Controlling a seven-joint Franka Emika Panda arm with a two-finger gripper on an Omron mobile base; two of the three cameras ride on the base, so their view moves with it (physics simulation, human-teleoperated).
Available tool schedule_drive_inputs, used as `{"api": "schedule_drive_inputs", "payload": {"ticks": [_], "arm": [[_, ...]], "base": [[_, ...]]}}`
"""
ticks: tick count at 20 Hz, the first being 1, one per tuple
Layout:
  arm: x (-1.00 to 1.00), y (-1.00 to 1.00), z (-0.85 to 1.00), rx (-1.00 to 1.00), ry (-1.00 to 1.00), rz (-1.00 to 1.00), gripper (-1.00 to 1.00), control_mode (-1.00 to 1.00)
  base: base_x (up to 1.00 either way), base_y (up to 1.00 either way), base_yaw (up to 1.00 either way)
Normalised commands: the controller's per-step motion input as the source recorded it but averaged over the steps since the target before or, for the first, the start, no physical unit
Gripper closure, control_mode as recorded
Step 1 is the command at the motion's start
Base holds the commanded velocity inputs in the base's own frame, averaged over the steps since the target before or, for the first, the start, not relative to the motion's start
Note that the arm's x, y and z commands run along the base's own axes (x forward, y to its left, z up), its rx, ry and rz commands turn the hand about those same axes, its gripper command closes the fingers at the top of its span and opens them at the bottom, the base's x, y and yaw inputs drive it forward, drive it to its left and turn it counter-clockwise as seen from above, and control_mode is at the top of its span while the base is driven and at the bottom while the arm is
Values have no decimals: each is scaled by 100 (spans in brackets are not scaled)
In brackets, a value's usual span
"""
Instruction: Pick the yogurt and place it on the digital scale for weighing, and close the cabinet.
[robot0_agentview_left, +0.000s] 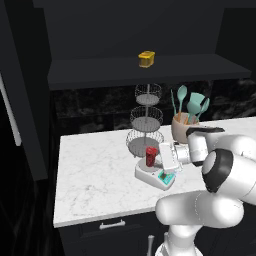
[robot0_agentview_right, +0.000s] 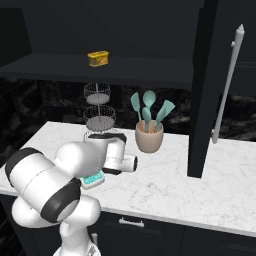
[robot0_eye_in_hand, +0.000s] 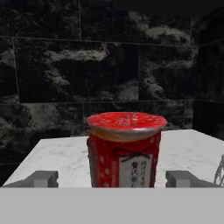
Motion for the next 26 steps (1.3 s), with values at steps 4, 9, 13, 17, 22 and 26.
{"api": "schedule_drive_inputs", "payload": {"ticks": [4,9,13,17,22,26], "arm": [[-14,-59,0,1,0,0,-100,-100],[-49,-47,14,0,-29,0,-100,-100],[-64,-75,34,0,-50,0,-100,-100],[-57,-72,62,3,-54,0,-100,-100],[-23,-73,85,11,-54,0,-100,-100],[0,-83,38,29,-30,-18,-100,-100]], "base": [[0,0,0],[0,0,0],[0,0,0],[0,0,0],[0,0,0],[0,0,0]]}}
